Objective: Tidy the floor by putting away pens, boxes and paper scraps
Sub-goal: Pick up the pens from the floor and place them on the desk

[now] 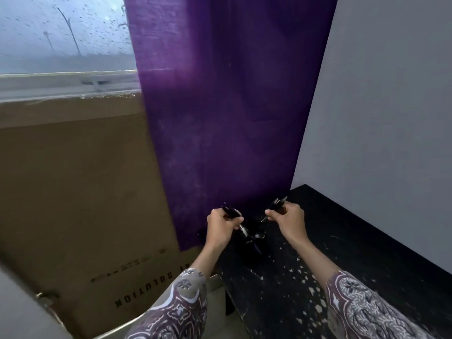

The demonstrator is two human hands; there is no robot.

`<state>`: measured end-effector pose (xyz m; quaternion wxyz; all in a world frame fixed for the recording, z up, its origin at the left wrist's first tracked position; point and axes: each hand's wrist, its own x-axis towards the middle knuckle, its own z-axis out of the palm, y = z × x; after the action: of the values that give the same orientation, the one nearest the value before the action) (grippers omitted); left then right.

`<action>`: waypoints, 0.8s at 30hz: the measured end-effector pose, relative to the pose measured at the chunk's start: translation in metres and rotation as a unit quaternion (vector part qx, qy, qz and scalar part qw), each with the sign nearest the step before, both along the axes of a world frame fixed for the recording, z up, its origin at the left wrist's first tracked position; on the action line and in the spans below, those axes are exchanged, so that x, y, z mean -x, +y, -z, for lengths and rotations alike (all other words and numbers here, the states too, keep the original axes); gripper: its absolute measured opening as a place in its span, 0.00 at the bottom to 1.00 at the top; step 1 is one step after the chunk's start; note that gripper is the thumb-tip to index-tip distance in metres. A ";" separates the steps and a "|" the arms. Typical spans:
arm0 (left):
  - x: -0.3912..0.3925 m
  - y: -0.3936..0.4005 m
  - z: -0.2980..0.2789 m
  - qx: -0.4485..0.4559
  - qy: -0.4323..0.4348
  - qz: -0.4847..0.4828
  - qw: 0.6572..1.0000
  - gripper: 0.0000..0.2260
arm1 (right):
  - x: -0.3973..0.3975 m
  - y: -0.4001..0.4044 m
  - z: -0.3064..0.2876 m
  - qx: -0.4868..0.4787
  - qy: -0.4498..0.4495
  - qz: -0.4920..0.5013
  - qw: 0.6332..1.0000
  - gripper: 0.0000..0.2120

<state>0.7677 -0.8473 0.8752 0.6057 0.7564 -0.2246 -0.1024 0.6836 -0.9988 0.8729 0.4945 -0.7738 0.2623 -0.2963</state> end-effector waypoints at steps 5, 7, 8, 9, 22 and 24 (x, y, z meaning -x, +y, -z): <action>-0.016 -0.042 0.021 -0.034 -0.016 0.019 0.999 0.04 | -0.026 -0.024 0.021 0.028 0.033 -0.032 0.999 0.05; -0.022 -0.053 0.032 -0.063 -0.024 0.033 0.997 0.07 | -0.035 -0.030 0.030 0.030 0.038 -0.044 0.998 0.07; -0.024 -0.056 0.036 -0.078 -0.027 0.039 0.996 0.09 | -0.039 -0.033 0.034 0.030 0.041 -0.050 0.997 0.09; -0.027 -0.059 0.041 -0.090 -0.030 0.044 0.995 0.11 | -0.043 -0.035 0.038 0.032 0.048 -0.063 0.996 0.09; -0.056 -0.067 0.069 -0.119 -0.026 0.063 0.991 0.08 | -0.054 -0.048 0.062 0.101 0.083 -0.135 0.982 0.08; -0.057 -0.069 0.070 -0.112 -0.035 0.054 0.992 0.06 | -0.055 -0.044 0.062 0.110 0.069 -0.143 0.981 0.08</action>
<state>0.8246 -0.9158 0.8057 0.5027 0.8093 -0.2733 -0.1327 0.7385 -1.0430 0.8109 0.4241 -0.8716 0.1484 -0.1959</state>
